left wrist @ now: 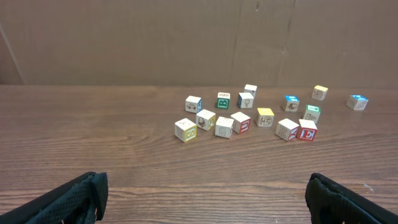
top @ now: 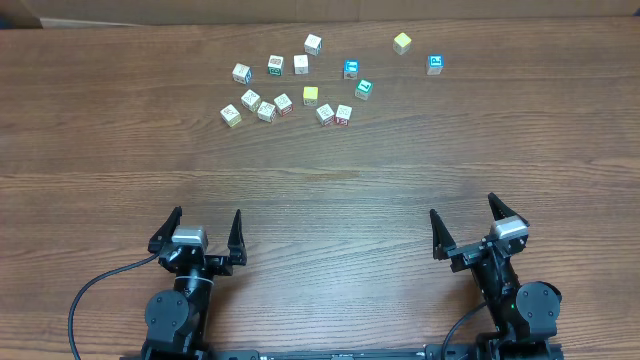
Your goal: Form a circle
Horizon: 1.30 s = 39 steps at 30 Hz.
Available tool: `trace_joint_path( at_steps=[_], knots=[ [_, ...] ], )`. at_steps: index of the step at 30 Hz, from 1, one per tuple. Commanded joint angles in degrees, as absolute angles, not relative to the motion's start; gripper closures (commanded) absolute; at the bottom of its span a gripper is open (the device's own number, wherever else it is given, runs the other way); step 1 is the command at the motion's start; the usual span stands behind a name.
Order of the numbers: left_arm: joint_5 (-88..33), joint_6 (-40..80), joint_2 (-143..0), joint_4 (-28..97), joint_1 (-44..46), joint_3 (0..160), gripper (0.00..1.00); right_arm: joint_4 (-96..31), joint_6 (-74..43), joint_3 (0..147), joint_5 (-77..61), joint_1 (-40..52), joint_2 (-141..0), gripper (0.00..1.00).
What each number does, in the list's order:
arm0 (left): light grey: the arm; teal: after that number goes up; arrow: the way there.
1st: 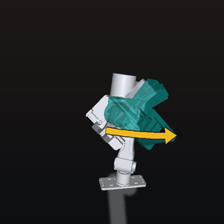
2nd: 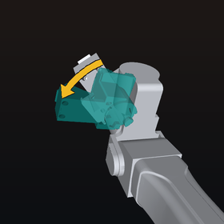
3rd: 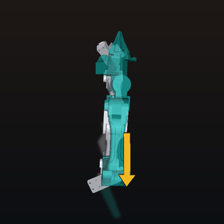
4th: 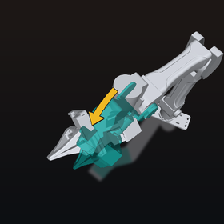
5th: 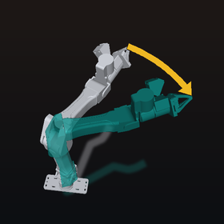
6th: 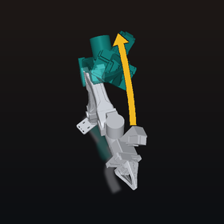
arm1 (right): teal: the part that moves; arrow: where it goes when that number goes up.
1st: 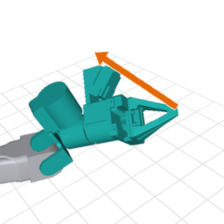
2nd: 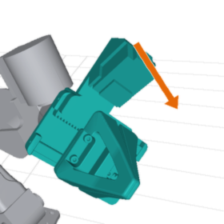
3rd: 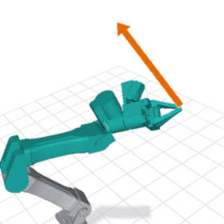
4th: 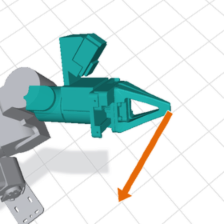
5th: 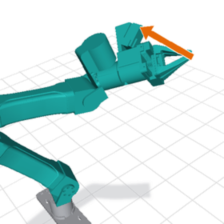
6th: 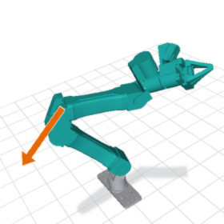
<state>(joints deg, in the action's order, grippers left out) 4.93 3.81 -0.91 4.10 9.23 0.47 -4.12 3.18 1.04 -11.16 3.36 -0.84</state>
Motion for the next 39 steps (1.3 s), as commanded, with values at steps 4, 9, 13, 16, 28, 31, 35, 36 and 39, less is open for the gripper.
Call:
trace_joint_path(
  at_steps=[4,9,13,16,28,31,35,36,39],
  knots=[
    [4.8,2.3,-0.2,4.0,11.3,0.3,0.00,-3.7,2.8,0.4,-11.2,3.3,-0.2,0.00],
    [4.8,2.3,-0.2,3.9,11.8,0.3,0.00,-3.7,2.8,0.4,-11.2,3.3,-0.2,0.00],
    [4.8,2.3,-0.2,3.9,11.8,0.3,0.00,-3.7,2.8,0.4,-11.2,3.3,-0.2,0.00],
    [4.8,2.3,-0.2,3.9,11.8,0.3,0.01,-3.7,2.8,0.4,-11.2,3.3,-0.2,0.00],
    [4.8,2.3,-0.2,3.9,10.2,0.3,0.01,-3.7,2.8,0.4,-11.2,3.3,-0.2,0.00],
    [4.8,2.3,-0.2,3.9,10.1,0.3,0.00,-3.7,2.8,0.4,-11.2,3.3,-0.2,0.00],
    [4.8,2.3,-0.2,3.9,9.4,0.3,0.00,-3.7,2.8,0.4,-11.2,3.3,-0.2,0.00],
    [4.8,2.3,-0.2,3.9,9.1,0.3,0.00,-3.7,2.8,0.4,-11.2,3.3,-0.2,0.00],
    [4.9,2.3,-0.2,3.9,8.5,0.3,0.00,-3.7,2.8,0.4,-11.2,3.3,-0.2,0.00]
  ],
)
